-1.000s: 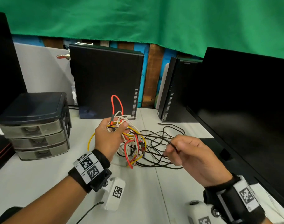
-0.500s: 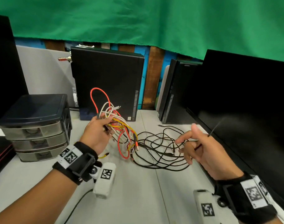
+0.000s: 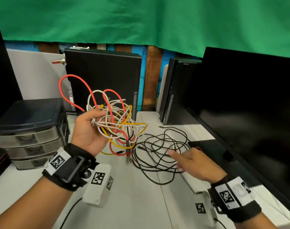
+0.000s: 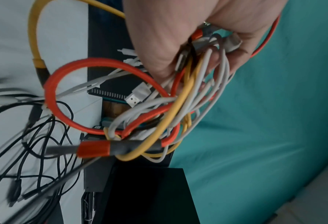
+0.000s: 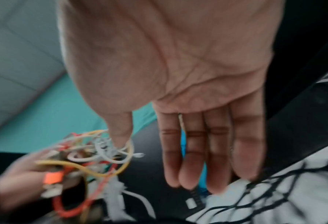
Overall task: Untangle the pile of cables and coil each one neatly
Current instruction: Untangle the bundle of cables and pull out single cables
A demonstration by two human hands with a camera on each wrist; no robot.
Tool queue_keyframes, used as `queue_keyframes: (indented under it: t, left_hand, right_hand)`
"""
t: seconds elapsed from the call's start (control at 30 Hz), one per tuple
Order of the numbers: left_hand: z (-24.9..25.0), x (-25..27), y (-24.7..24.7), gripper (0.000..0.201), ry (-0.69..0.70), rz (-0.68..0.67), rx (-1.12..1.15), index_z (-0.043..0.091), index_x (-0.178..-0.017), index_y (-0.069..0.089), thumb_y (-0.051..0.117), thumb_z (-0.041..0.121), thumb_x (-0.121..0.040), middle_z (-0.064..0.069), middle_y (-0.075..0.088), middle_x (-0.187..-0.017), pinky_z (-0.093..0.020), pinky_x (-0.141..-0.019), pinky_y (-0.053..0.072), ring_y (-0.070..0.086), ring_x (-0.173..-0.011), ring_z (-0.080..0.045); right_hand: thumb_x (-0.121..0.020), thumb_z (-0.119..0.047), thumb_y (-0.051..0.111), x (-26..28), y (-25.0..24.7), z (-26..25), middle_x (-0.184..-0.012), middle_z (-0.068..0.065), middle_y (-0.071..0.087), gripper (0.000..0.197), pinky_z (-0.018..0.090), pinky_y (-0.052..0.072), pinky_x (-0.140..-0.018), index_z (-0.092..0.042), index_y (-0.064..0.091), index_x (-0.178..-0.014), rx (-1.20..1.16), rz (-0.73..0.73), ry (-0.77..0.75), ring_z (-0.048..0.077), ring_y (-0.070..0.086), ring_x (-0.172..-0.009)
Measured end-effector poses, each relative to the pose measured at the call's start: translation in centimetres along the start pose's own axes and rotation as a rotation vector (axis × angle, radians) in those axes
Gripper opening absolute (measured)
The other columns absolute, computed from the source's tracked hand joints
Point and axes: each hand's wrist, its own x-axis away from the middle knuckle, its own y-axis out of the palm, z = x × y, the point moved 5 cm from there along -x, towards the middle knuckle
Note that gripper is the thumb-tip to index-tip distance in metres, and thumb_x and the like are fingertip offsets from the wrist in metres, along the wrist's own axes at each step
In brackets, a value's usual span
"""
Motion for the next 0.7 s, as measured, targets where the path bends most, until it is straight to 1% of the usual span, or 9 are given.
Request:
queue_keyframes:
  t: [0.07,0.1,0.17,0.27,0.33,0.4,0.53,0.63,0.7]
  left_hand:
    - [-0.1,0.3,0.7,0.029,-0.005,-0.040,-0.023,0.012,-0.063,0.068,0.044,0.008,-0.078,0.005,0.056,-0.047,-0.025,-0.060,0.052,0.053,-0.048,-0.010]
    - [-0.2,0.5,0.9,0.032,-0.007,-0.065,-0.040,0.012,-0.061,0.069,0.043,0.008,-0.079,0.005,0.054,-0.046,-0.025,-0.060,0.052,0.053,-0.047,-0.010]
    - [0.0,0.9,1.5,0.027,-0.007,-0.106,-0.037,0.010,-0.072,0.071,0.045,0.009,-0.079,0.004,0.056,-0.046,-0.026,-0.060,0.052,0.055,-0.047,-0.010]
    - [0.4,1.1,1.9,0.027,0.018,-0.123,0.027,0.011,-0.076,0.071,0.047,0.013,-0.089,0.001,0.063,-0.053,-0.021,-0.052,0.053,0.059,-0.047,-0.008]
    - [0.5,1.4,2.5,0.043,0.048,-0.127,0.019,0.013,-0.072,0.072,0.039,0.018,-0.100,0.001,0.063,-0.051,-0.019,-0.049,0.053,0.058,-0.044,-0.006]
    - [0.4,1.4,2.6,0.060,0.044,-0.143,-0.011,0.017,-0.060,0.074,0.034,0.023,-0.105,-0.001,0.062,-0.048,-0.017,-0.049,0.052,0.056,-0.042,-0.004]
    - [0.1,1.0,1.9,0.035,0.018,-0.123,0.036,0.012,-0.070,0.075,0.047,0.016,-0.092,-0.002,0.069,-0.063,-0.020,-0.048,0.052,0.059,-0.046,-0.008]
    - [-0.5,1.1,1.8,0.054,-0.002,-0.119,0.014,0.013,-0.052,0.069,0.036,0.008,-0.095,0.001,0.059,-0.046,-0.013,-0.050,0.047,0.050,-0.037,-0.004]
    - [-0.7,1.3,2.0,0.037,-0.028,-0.126,0.056,0.012,-0.057,0.064,0.045,0.007,-0.088,0.007,0.044,-0.035,-0.013,-0.051,0.046,0.041,-0.031,-0.005]
  right_hand:
    - [-0.081,-0.079,0.049,0.9,1.1,-2.9,-0.072,-0.014,0.068,0.060,0.028,0.050,-0.078,-0.024,0.067,-0.067,-0.107,-0.023,-0.202,0.001,0.062,-0.071]
    - [-0.080,-0.080,0.050,1.4,2.3,-4.1,-0.088,-0.020,0.071,0.055,0.027,0.050,-0.088,-0.030,0.073,-0.084,-0.143,-0.082,-0.258,-0.005,0.064,-0.087]
    - [-0.082,-0.074,0.056,2.5,5.0,-6.0,-0.110,-0.018,0.072,0.052,0.024,0.047,-0.100,-0.031,0.073,-0.107,-0.209,-0.187,-0.316,-0.006,0.062,-0.106]
    - [-0.094,-0.036,0.067,3.3,7.8,-7.2,-0.102,-0.002,0.076,0.011,0.027,0.050,-0.100,-0.030,0.072,-0.101,-0.412,-0.236,-0.312,0.008,0.069,-0.098]
    - [-0.097,-0.020,0.065,3.5,8.7,-7.2,-0.092,0.002,0.077,0.010,0.029,0.054,-0.094,-0.018,0.075,-0.098,-0.512,-0.235,-0.288,0.012,0.071,-0.087]
    - [-0.095,-0.020,0.067,3.5,9.1,-7.3,-0.086,0.005,0.076,0.013,0.028,0.054,-0.086,-0.010,0.075,-0.097,-0.539,-0.243,-0.290,0.011,0.068,-0.080]
    - [-0.089,-0.027,0.073,3.6,10.0,-7.0,-0.088,0.009,0.077,0.021,0.033,0.055,-0.084,-0.010,0.073,-0.103,-0.573,-0.292,-0.238,0.013,0.067,-0.076]
    - [-0.091,-0.014,0.068,3.8,10.6,-7.5,-0.090,0.012,0.075,0.021,0.027,0.055,-0.080,0.000,0.069,-0.108,-0.722,-0.352,-0.217,0.020,0.069,-0.079]
    - [-0.092,-0.014,0.067,4.0,10.8,-7.9,-0.094,0.011,0.075,0.022,0.019,0.049,-0.078,-0.004,0.066,-0.112,-0.776,-0.380,-0.218,0.012,0.067,-0.082]
